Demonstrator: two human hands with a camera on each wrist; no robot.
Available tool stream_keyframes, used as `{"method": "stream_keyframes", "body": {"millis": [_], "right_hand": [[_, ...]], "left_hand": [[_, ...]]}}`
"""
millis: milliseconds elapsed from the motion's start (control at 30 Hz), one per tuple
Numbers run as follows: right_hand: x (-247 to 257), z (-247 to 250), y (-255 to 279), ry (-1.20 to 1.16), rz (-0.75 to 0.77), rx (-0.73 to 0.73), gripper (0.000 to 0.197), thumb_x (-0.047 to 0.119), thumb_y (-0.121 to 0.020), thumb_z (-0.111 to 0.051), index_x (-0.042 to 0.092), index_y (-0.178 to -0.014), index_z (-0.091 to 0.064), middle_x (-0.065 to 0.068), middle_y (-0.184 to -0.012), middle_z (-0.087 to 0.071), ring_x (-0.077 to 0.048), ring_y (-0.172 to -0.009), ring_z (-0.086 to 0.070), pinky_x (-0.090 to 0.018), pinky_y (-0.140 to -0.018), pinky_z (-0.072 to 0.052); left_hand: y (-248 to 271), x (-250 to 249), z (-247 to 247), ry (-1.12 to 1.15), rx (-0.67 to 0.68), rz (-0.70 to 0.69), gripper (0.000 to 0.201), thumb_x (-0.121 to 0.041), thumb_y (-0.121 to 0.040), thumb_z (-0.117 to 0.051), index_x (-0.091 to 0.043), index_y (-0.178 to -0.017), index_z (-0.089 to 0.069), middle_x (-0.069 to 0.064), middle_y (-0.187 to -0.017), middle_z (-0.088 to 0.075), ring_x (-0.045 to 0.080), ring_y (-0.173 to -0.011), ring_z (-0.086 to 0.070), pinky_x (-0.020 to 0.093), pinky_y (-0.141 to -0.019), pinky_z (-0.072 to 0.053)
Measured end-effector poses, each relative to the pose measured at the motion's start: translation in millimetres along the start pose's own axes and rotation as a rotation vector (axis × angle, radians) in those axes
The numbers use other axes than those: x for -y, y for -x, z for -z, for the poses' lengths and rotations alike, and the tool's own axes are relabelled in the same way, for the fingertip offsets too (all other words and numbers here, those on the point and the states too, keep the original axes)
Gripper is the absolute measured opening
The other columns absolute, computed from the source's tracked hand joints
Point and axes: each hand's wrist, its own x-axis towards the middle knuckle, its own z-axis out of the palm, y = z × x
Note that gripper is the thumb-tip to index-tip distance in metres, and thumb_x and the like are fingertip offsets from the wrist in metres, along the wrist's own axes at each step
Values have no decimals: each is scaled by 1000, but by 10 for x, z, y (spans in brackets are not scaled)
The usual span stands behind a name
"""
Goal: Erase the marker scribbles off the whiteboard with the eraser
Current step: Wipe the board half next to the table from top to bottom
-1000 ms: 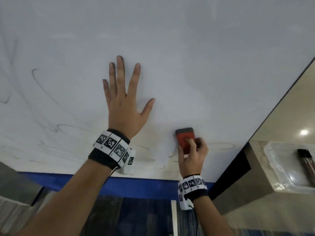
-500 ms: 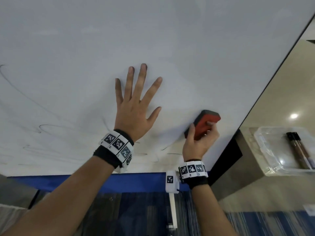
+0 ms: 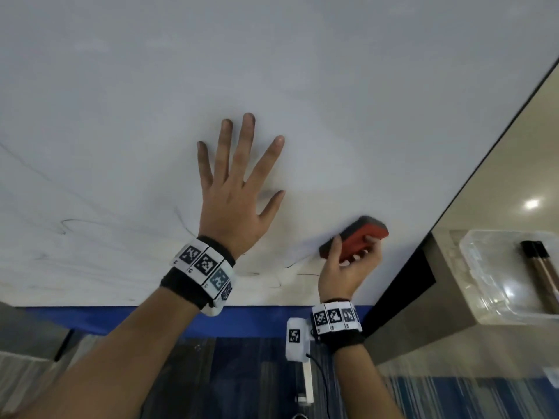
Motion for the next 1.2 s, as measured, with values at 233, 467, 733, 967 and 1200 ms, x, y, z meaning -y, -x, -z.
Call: {"method": "stream_keyframes", "body": {"millis": [233, 467, 733, 967, 1200], "right_hand": [[-121, -3, 98, -169, -495, -251, 54, 7, -98, -65, 8, -142, -34, -20, -131, -52, -27, -102, -57, -26, -79, -51], [-122, -146, 431, -45, -309, 89, 52, -6, -86, -74, 14, -122, -42, -18, -128, -52, -23, -110, -58, -19, -84, -55], [-297, -1, 382, -105, -476, 1, 51, -5, -89, -72, 17, -117, -37, -12, -116, -56, -29, -101, -59, -36, -87, -59], [-294, -135, 381, -65, -315, 74, 51, 1, -85, -77, 21, -116, -42, -14, -122, -53, -22, -104, -55, -36, -92, -52], [-959, 439, -107, -172, -899, -207, 41, -8, -90, -70, -8, -129, -56, -26, -142, -56, -37, -119, -59, -48, -106, -46]], "left_hand": [[23, -15, 32, -1, 16, 9, 76, -49, -96, -62, -26, -160, -26, 16, -168, -11, 39, -156, -6, 67, -122, -10], [45, -6, 0, 16, 4, 2, 77, -47, -96, -63, -25, -160, -27, 15, -168, -10, 39, -156, -5, 67, -122, -11], [94, 41, 41, -6, 40, -21, 79, -44, -95, -64, -25, -161, -25, 15, -169, -11, 37, -156, -4, 65, -123, -9], [96, 59, 10, -7, 32, -28, 77, -41, -94, -64, -23, -160, -29, 17, -167, -15, 37, -155, -7, 66, -123, -10], [135, 60, 66, -12, 80, -36, 78, -39, -94, -63, -24, -161, -26, 15, -169, -11, 36, -157, -7, 65, -123, -10]]}}
